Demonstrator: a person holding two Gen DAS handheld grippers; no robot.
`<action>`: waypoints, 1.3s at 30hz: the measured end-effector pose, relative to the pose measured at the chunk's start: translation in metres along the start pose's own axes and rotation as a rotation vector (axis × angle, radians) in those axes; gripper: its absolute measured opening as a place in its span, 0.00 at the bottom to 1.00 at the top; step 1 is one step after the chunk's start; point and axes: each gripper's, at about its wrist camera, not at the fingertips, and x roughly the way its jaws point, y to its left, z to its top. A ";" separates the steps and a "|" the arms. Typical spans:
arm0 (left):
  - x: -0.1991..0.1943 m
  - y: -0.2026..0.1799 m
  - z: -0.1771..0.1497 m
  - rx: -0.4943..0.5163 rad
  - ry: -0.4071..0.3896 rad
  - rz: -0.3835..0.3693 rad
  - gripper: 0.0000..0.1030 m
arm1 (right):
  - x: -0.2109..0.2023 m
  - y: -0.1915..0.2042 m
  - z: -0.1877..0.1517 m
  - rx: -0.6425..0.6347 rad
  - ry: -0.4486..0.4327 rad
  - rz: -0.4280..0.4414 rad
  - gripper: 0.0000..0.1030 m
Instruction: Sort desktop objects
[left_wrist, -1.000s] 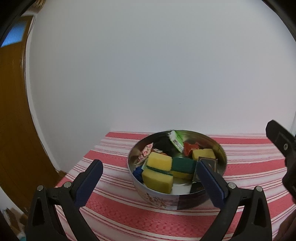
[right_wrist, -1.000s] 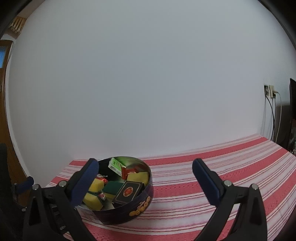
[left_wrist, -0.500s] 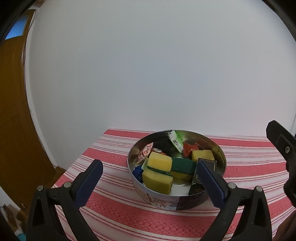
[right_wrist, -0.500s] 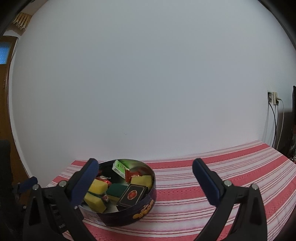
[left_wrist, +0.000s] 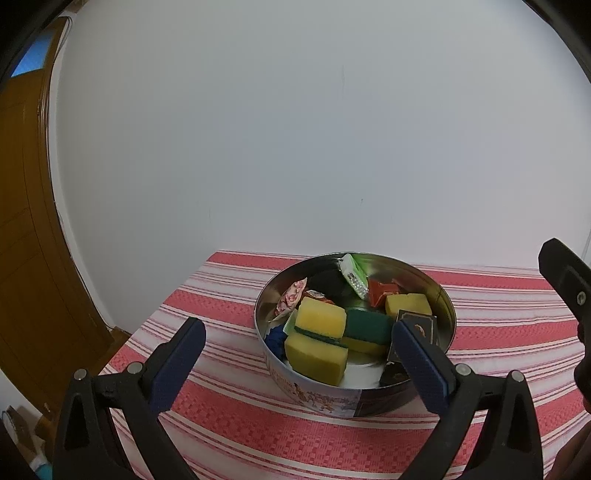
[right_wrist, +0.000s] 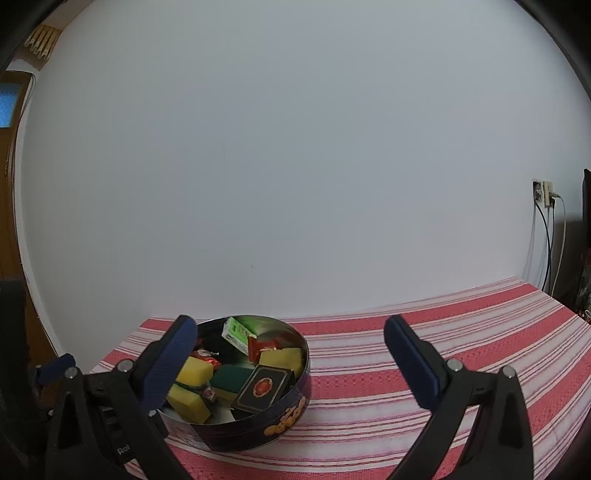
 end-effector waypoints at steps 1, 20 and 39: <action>0.000 0.000 0.000 0.000 0.000 0.001 0.99 | 0.000 0.000 0.000 0.000 0.000 0.000 1.00; 0.010 -0.002 -0.001 0.001 0.025 -0.019 0.99 | -0.001 -0.006 -0.002 0.003 0.021 0.006 1.00; 0.022 -0.008 -0.002 0.019 0.051 -0.033 0.99 | 0.007 -0.009 -0.005 0.024 0.041 -0.002 1.00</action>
